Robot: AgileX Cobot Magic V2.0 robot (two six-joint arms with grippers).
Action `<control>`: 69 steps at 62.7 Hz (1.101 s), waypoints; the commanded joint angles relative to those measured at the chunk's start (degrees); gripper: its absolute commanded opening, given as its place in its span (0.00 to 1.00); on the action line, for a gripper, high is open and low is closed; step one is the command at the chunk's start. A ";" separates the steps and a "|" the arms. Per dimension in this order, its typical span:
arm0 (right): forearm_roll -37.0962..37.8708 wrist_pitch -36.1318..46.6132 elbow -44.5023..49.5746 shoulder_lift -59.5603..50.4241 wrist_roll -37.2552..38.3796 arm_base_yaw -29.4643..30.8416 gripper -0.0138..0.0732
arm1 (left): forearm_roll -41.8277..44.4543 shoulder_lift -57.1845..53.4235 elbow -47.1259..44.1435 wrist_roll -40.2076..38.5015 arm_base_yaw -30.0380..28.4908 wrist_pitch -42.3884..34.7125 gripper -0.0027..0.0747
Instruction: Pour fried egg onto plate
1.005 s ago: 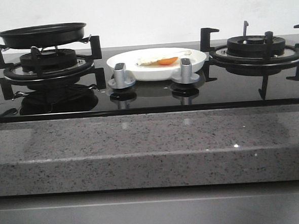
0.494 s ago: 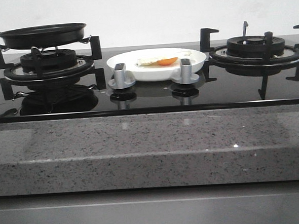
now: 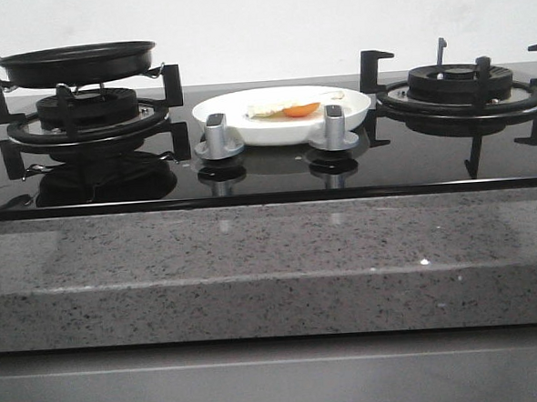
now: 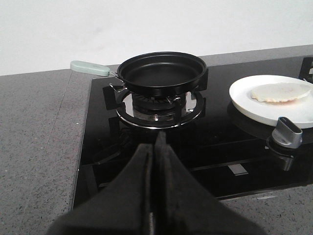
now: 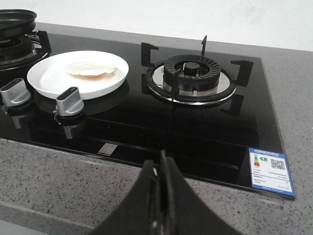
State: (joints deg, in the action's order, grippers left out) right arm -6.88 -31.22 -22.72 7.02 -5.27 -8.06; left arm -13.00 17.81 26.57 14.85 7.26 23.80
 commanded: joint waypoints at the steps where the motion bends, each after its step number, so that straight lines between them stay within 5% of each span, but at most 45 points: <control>1: 0.22 5.01 -1.55 0.55 -0.53 -0.02 0.02 | -0.82 0.47 1.49 -0.64 0.45 -4.08 0.01; 25: 0.22 5.01 -1.55 0.55 -0.53 -0.02 0.02 | 2.78 -0.59 -0.59 -1.09 0.45 -6.70 0.01; 36: 0.22 5.01 -1.55 0.55 -0.53 -0.02 0.02 | 15.14 -7.08 -6.03 -14.14 0.45 -8.75 0.01; 48: 0.22 5.01 -1.55 0.55 -0.53 -0.02 0.02 | 14.99 -19.45 -15.34 -14.31 -1.44 -8.75 0.01; 69: 0.22 4.77 -1.55 0.55 -0.53 -0.02 0.02 | 11.62 -19.09 -27.23 -14.31 -6.19 -18.68 0.01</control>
State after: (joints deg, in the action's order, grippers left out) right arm -6.88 -31.22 -22.69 6.93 -5.39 -8.06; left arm 0.00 -0.19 -0.16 1.23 1.51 14.63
